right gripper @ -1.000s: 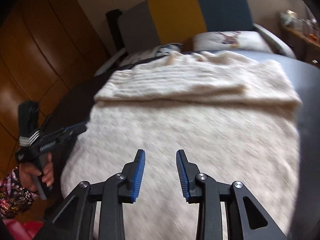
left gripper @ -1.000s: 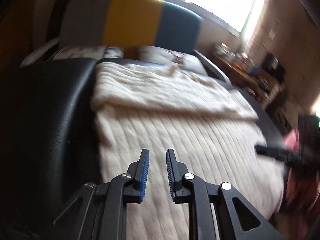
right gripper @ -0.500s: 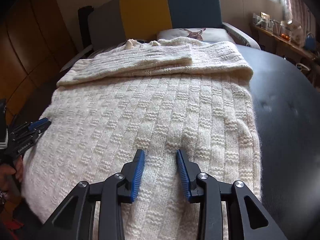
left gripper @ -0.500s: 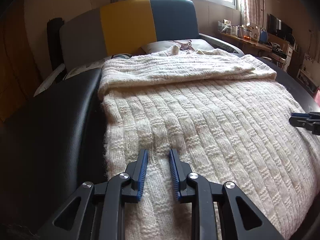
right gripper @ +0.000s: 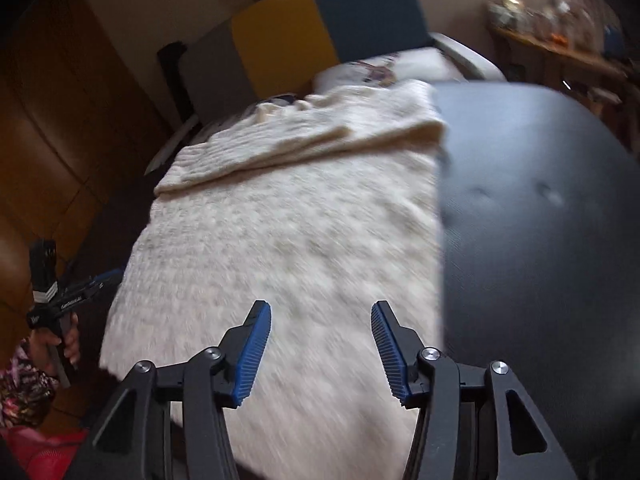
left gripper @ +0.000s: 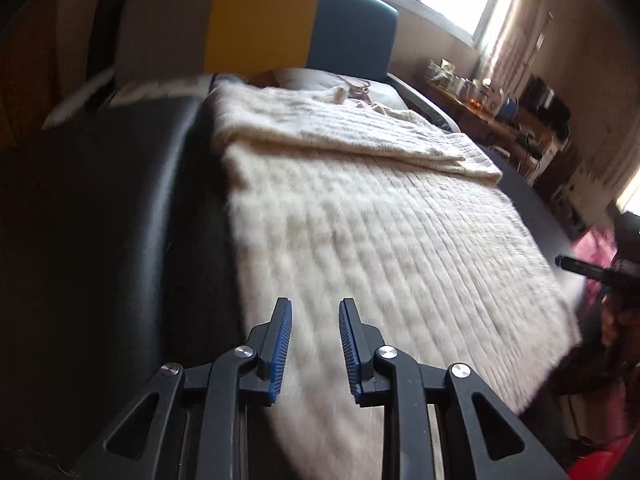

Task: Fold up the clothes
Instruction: 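Grasp the sweater hem with both tools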

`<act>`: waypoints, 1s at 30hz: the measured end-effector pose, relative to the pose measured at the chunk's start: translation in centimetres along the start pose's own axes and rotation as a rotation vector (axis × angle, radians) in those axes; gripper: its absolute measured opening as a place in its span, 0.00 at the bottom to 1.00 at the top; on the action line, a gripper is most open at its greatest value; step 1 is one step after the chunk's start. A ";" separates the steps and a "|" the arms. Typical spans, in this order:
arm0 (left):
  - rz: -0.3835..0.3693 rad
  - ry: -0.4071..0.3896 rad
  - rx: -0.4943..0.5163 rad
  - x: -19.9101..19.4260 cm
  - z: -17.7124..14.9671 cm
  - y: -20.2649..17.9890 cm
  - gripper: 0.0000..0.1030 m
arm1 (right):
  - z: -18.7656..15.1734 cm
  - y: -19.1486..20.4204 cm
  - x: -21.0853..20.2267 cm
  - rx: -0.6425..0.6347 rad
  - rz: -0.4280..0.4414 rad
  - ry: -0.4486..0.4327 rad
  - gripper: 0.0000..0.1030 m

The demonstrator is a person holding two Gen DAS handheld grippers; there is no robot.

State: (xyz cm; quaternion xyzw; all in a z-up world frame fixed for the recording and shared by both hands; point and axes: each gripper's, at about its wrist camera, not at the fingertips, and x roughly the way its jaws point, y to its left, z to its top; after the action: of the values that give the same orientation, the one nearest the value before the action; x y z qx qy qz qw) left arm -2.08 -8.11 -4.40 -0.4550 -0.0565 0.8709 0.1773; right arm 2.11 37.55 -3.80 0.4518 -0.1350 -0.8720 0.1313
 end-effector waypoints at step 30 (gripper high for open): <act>-0.475 0.110 -0.341 -0.7 -7.2 2.2 0.41 | -7.6 -4.0 1.0 0.340 0.270 0.088 0.27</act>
State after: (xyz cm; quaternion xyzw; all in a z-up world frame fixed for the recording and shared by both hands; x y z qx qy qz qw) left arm 3.58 -10.89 -8.62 -0.4987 -0.2973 0.7569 0.3000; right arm 7.39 40.00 -10.14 0.4829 -0.3333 -0.7907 0.1746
